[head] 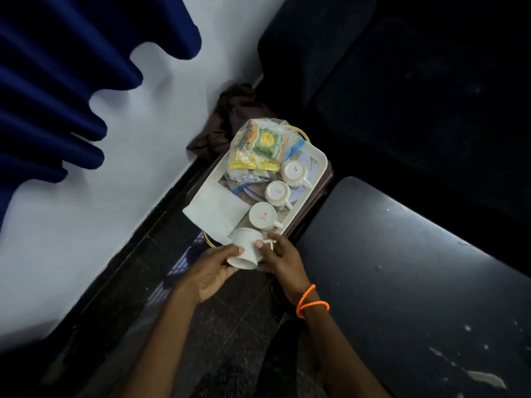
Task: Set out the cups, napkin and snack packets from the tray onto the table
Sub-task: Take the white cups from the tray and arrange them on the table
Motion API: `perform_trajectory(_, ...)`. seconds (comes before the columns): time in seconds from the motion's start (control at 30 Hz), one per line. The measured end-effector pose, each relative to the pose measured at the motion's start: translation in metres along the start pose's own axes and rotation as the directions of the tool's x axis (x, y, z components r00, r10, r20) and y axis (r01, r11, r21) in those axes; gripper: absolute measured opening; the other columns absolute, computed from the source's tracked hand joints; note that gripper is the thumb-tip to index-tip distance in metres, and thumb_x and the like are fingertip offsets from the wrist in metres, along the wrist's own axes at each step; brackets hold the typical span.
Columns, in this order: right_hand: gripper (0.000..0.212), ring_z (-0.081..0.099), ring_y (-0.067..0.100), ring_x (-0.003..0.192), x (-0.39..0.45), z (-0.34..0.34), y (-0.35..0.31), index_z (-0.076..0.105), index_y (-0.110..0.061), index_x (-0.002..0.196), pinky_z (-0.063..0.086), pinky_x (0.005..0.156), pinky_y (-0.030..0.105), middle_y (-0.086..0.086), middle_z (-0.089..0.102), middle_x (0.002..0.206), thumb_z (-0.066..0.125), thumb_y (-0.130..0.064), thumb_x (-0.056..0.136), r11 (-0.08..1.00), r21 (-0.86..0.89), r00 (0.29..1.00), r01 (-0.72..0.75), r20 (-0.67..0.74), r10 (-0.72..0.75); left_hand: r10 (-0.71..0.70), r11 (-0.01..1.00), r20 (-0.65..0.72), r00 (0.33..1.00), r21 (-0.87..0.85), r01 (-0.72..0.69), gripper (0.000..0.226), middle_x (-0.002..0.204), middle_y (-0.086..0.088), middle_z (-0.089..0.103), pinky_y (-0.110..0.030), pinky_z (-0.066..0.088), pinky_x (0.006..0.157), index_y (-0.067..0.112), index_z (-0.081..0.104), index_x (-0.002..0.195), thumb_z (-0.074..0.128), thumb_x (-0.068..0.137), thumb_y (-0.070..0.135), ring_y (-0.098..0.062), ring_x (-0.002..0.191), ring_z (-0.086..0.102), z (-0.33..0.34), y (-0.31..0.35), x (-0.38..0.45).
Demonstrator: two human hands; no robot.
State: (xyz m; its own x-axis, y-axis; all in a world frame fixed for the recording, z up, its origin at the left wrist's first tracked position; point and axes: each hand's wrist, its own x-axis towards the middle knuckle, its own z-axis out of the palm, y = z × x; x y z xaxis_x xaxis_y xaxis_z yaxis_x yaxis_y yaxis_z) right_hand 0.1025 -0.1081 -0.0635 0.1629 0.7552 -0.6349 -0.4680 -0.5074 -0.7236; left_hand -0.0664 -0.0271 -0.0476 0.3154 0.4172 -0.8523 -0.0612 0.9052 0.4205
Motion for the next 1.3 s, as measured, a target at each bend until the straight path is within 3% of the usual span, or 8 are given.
perform_trajectory(0.07, 0.031, 0.073, 0.024, 0.098, -0.007, -0.027, -0.003, 0.072, -0.014, 0.118, 0.063, 0.083, 0.036, 0.017, 0.074, 0.111, 0.078, -0.022, 0.089, 0.991, 0.123, 0.984, -0.054, 0.176, 0.032, -0.035, 0.997, 0.15, 0.988, 0.071, 0.024, 0.052, 0.136, -0.021, 0.071, -0.038, 0.06, 0.1, -0.001, 0.073, 0.126, 0.084, 0.076, 0.005, -0.033, 0.13, 0.067, 0.008, -0.008, 0.003)
perform_trajectory(0.13, 0.037, 0.071, 0.024, 0.1, -0.013, -0.059, -0.005, 0.07, -0.01, 0.121, 0.062, 0.088, 0.036, 0.014, 0.074, 0.112, 0.08, -0.011, 0.085, 0.993, 0.11, 0.975, -0.035, 0.224, 0.01, -0.058, 0.976, 0.227, 0.972, 0.219, 0.007, 0.067, 0.139, -0.018, 0.07, -0.04, 0.057, 0.107, 0.004, 0.066, 0.137, 0.085, 0.073, 0.005, -0.032, 0.132, 0.065, 0.024, -0.015, 0.011)
perform_trajectory(0.3, 0.078, 0.067, 0.019, 0.115, -0.026, -0.143, -0.005, 0.059, -0.011, 0.133, 0.054, 0.102, 0.033, 0.014, 0.069, 0.13, 0.087, 0.013, 0.064, 0.982, -0.173, 0.996, 0.073, 0.056, -0.064, 0.014, 0.76, 0.263, 0.965, 0.624, -0.181, 0.084, 0.132, -0.003, 0.075, -0.039, 0.058, 0.105, 0.02, 0.064, 0.139, 0.083, 0.06, -0.004, -0.02, 0.126, 0.069, 0.099, -0.052, 0.035)
perform_trajectory(0.47, 0.076, 0.069, 0.023, 0.113, -0.061, -0.218, 0.014, 0.062, -0.022, 0.123, 0.056, 0.099, 0.035, 0.01, 0.07, 0.125, 0.093, -0.006, 0.056, 0.881, -0.462, 0.961, 0.101, -0.184, -0.206, 0.117, 0.478, 0.336, 0.935, 0.806, -0.35, 0.082, 0.125, -0.001, 0.074, -0.034, 0.058, 0.101, 0.017, 0.068, 0.132, 0.08, 0.057, -0.015, -0.019, 0.118, 0.069, 0.184, -0.117, 0.057)
perform_trajectory(0.6, 0.074, 0.07, 0.017, 0.11, -0.093, -0.27, 0.037, 0.063, -0.02, 0.125, 0.055, 0.093, 0.022, 0.002, 0.071, 0.122, 0.095, -0.007, 0.06, 0.84, -0.54, 0.911, 0.05, -0.32, -0.26, 0.102, 0.321, 0.404, 0.909, 0.852, -0.415, 0.077, 0.123, 0.003, 0.075, -0.03, 0.058, 0.099, 0.02, 0.069, 0.128, 0.084, 0.059, -0.01, -0.015, 0.113, 0.069, 0.233, -0.172, 0.07)
perform_trajectory(0.87, 0.061, 0.069, 0.023, 0.107, -0.134, -0.327, 0.081, 0.064, -0.018, 0.119, 0.059, 0.091, 0.046, 0.002, 0.07, 0.118, 0.086, -0.002, 0.065, 0.863, -0.504, 0.814, -0.039, -0.516, -0.264, 0.075, 0.129, 0.565, 0.822, 0.812, -0.57, 0.06, 0.126, -0.003, 0.072, -0.039, 0.053, 0.102, 0.014, 0.067, 0.124, 0.085, 0.069, 0.0, -0.023, 0.117, 0.066, 0.279, -0.253, 0.084)
perform_trajectory(1.17, 0.061, 0.067, 0.018, 0.11, -0.139, -0.34, 0.101, 0.063, -0.02, 0.122, 0.059, 0.093, 0.041, -0.002, 0.071, 0.12, 0.089, -0.009, 0.069, 0.863, -0.494, 0.795, -0.108, -0.564, -0.224, 0.093, 0.041, 0.612, 0.785, 0.786, -0.617, 0.059, 0.123, -0.001, 0.07, -0.037, 0.05, 0.099, 0.015, 0.067, 0.122, 0.081, 0.068, -0.004, -0.026, 0.116, 0.063, 0.279, -0.284, 0.098)
perform_trajectory(1.3, 0.071, 0.064, 0.023, 0.118, -0.138, -0.341, 0.099, 0.058, -0.025, 0.129, 0.053, 0.099, 0.048, -0.002, 0.068, 0.126, 0.085, -0.009, 0.065, 0.794, -0.566, 0.816, -0.222, -0.553, -0.166, 0.073, 0.049, 0.605, 0.793, 0.792, -0.609, 0.069, 0.135, -0.006, 0.066, -0.034, 0.046, 0.109, 0.011, 0.066, 0.132, 0.077, 0.068, -0.011, -0.028, 0.127, 0.059, 0.278, -0.285, 0.099)
